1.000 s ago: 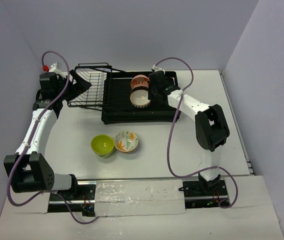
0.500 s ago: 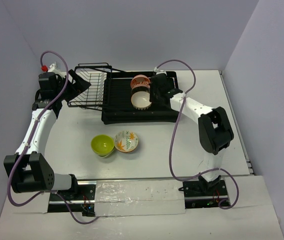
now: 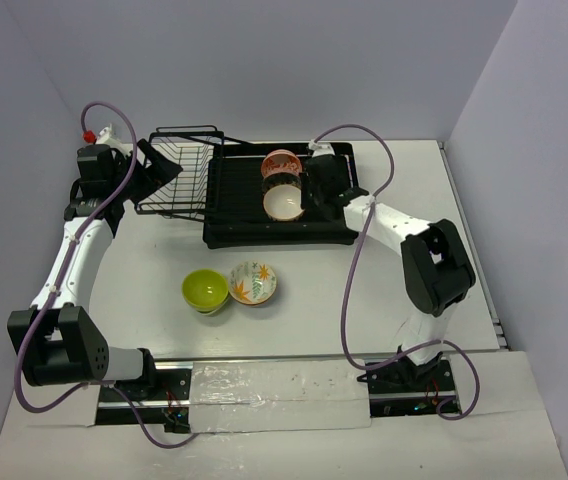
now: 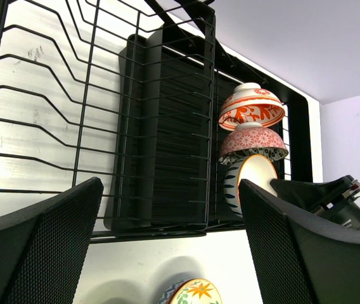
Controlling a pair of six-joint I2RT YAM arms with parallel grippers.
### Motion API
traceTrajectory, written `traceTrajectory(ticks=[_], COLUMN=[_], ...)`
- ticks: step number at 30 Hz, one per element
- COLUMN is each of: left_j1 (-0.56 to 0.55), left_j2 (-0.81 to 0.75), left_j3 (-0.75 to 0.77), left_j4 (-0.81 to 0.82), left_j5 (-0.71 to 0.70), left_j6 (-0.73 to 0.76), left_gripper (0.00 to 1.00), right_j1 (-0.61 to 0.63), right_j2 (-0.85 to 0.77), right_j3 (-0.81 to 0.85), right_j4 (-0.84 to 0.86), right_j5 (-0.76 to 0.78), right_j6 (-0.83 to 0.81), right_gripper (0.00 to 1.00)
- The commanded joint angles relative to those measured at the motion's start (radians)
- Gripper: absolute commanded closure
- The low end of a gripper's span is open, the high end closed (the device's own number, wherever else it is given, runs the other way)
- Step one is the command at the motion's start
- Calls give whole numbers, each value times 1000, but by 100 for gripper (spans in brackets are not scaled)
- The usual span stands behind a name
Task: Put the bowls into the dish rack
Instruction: Pick up the bowl from the dish rack, then move the bowl to the center of the board.
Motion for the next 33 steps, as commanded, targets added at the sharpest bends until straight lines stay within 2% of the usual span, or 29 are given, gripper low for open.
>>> traceTrajectory(ticks=[1,5,8,26,31,33], left_j1=[6,6,6,6,6,6], left_j2=[-40,-44,-43,-46,-8,-18], left_j3=[12,12,12,10,22,-5], left_j4=[59,61,58,52,50,72], left_j5=[25,21,16,-21,14,-14], left_j6=[-7,-3,0,15,6,4], left_gripper=[7,7,7,6,7,7], right_j1=[27,38,55,68,70,70], right_j2=[-81,-82,-108,-190,-177,-170], right_j3=[-28,-35,-75,-172,-164,-161], right_j4=[110,110,191,283,288,283], right_j5=[49,78,113,153,170,172], right_j6=[-31,-46,-71,-123,-158,-167], right_gripper=[100,100,100,100,100,100])
